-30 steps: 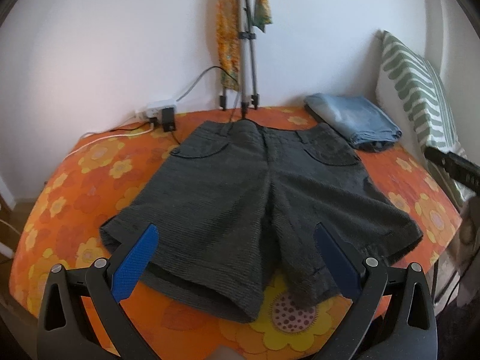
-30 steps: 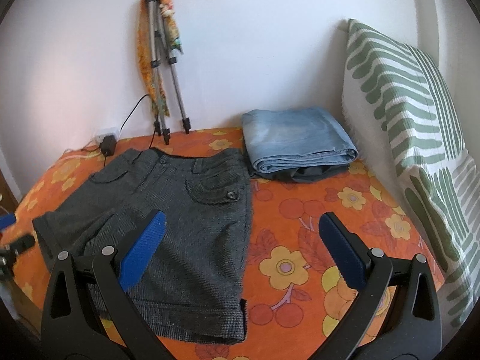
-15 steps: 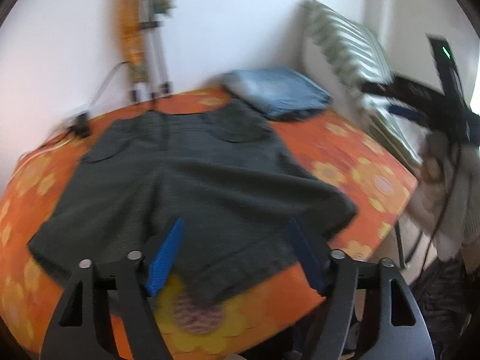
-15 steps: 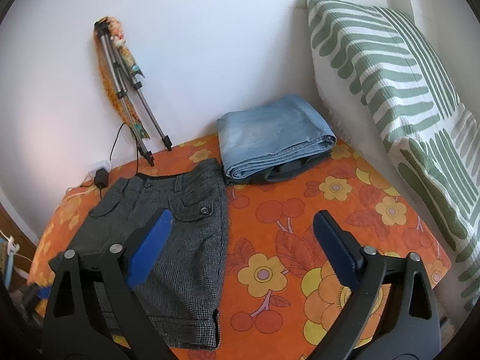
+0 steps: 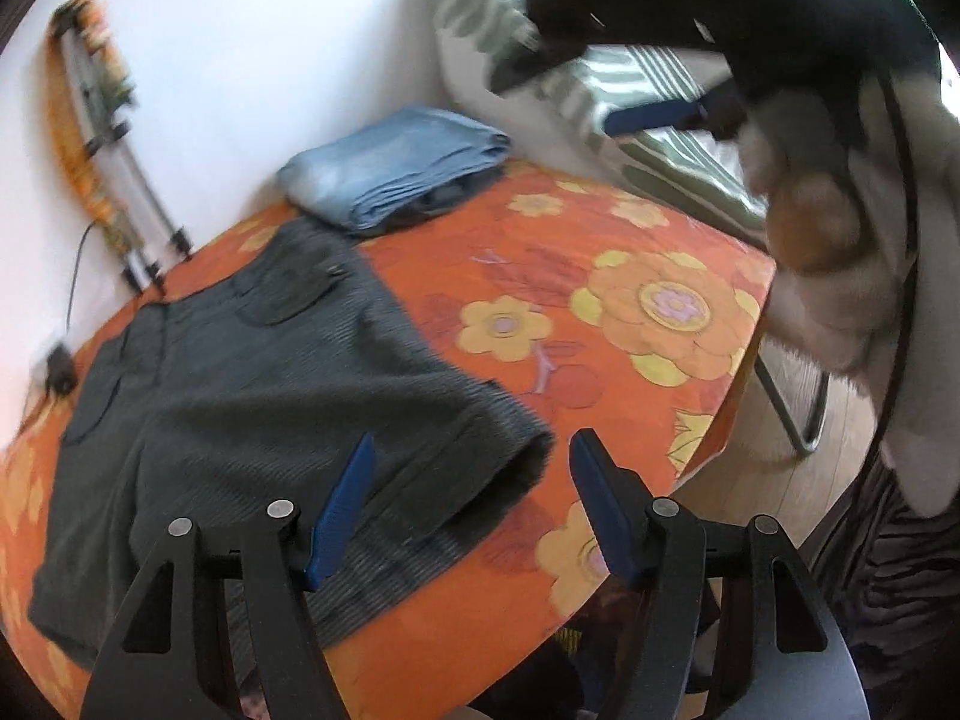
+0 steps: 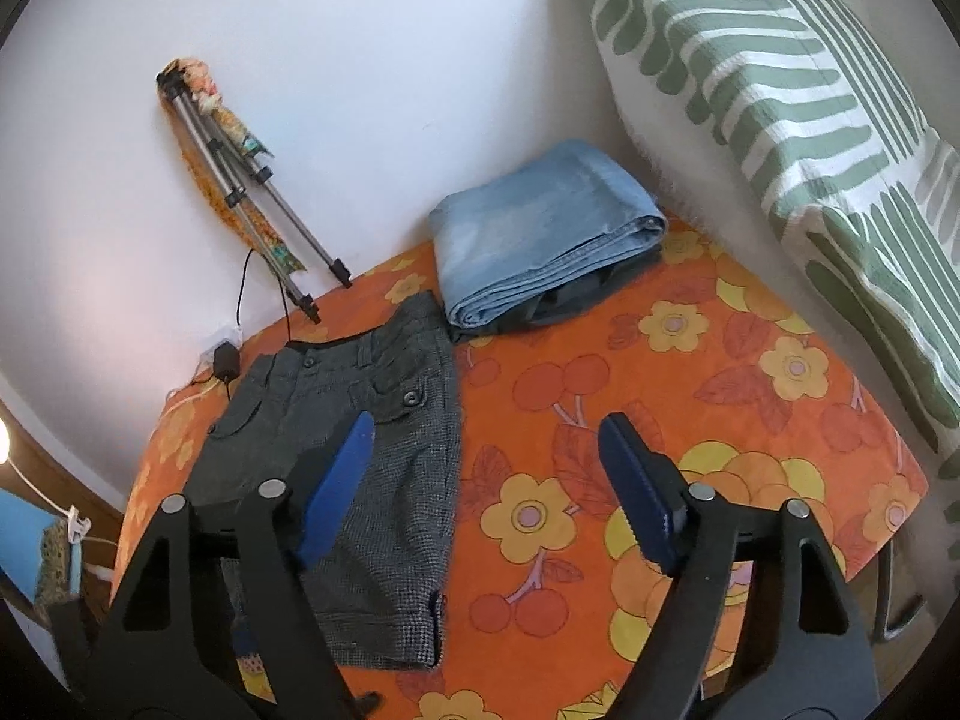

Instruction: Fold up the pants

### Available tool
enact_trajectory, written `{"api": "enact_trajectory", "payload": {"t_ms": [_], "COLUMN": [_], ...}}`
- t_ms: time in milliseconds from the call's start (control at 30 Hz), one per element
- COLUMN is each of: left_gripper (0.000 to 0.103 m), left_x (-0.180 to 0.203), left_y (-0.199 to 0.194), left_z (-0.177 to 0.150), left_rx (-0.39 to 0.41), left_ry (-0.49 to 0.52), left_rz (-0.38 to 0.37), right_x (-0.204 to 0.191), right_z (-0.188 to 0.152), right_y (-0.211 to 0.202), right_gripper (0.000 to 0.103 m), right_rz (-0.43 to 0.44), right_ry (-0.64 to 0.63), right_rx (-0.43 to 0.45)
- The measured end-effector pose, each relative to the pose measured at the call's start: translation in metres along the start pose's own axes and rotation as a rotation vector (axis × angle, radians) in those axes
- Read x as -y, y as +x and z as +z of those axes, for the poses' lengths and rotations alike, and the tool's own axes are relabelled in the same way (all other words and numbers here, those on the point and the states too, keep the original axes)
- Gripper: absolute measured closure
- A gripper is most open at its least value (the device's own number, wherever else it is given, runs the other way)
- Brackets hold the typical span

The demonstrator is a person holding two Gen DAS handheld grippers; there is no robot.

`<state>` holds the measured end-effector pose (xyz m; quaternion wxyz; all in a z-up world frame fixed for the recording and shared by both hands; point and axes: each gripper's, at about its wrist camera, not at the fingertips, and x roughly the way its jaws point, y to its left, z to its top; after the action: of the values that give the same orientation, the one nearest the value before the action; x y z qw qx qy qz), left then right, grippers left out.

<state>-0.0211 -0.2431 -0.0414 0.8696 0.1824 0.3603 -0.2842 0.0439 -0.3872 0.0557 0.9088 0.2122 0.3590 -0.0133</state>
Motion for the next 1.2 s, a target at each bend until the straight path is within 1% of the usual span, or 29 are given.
{"api": "enact_trajectory", "payload": {"t_ms": [67, 200, 333, 433, 467, 600, 667, 733, 833, 933, 1000, 1200], "left_gripper": [0.034, 0.034, 0.034, 0.036, 0.043, 0.057, 0.070, 0.080, 0.088, 0.089, 0.090, 0.090], "left_x": [0.009, 0.020, 0.018, 0.014, 0.013, 0.007, 0.008, 0.009, 0.001, -0.010, -0.017, -0.032], "left_y": [0.008, 0.029, 0.043, 0.050, 0.053, 0.060, 0.060, 0.057, 0.055, 0.049, 0.040, 0.009], "left_z": [0.002, 0.003, 0.003, 0.004, 0.004, 0.002, 0.003, 0.002, 0.003, 0.005, 0.007, 0.011], "left_rx": [-0.008, -0.037, -0.049, -0.059, -0.063, -0.078, -0.063, -0.041, -0.031, -0.017, 0.008, 0.076], "left_ry": [0.026, 0.060, 0.049, 0.040, 0.038, 0.018, 0.033, 0.048, 0.024, -0.027, -0.057, -0.095], "left_rz": [0.007, 0.042, 0.090, 0.105, 0.112, 0.114, 0.117, 0.125, 0.111, 0.084, 0.073, 0.054], "right_x": [0.006, 0.016, 0.027, 0.033, 0.034, 0.030, 0.027, 0.024, 0.023, 0.024, 0.023, 0.007], "right_z": [0.002, 0.003, 0.003, 0.000, -0.001, -0.005, -0.005, -0.005, -0.004, -0.002, -0.002, 0.003], "right_y": [-0.004, -0.011, -0.018, -0.019, -0.018, -0.014, -0.013, -0.012, -0.008, 0.001, 0.008, 0.049], "right_gripper": [0.023, 0.023, 0.023, 0.023, 0.023, 0.023, 0.023, 0.023, 0.023, 0.023, 0.023, 0.023], "right_rz": [0.005, 0.009, 0.003, 0.006, 0.008, 0.018, 0.012, 0.005, -0.006, -0.014, -0.010, 0.018], "right_ry": [0.017, 0.039, 0.065, 0.086, 0.089, 0.075, 0.060, 0.050, 0.050, 0.058, 0.060, 0.006], "right_rx": [0.003, 0.010, 0.018, 0.012, 0.008, -0.011, -0.010, -0.008, -0.010, -0.026, -0.043, -0.131]}}
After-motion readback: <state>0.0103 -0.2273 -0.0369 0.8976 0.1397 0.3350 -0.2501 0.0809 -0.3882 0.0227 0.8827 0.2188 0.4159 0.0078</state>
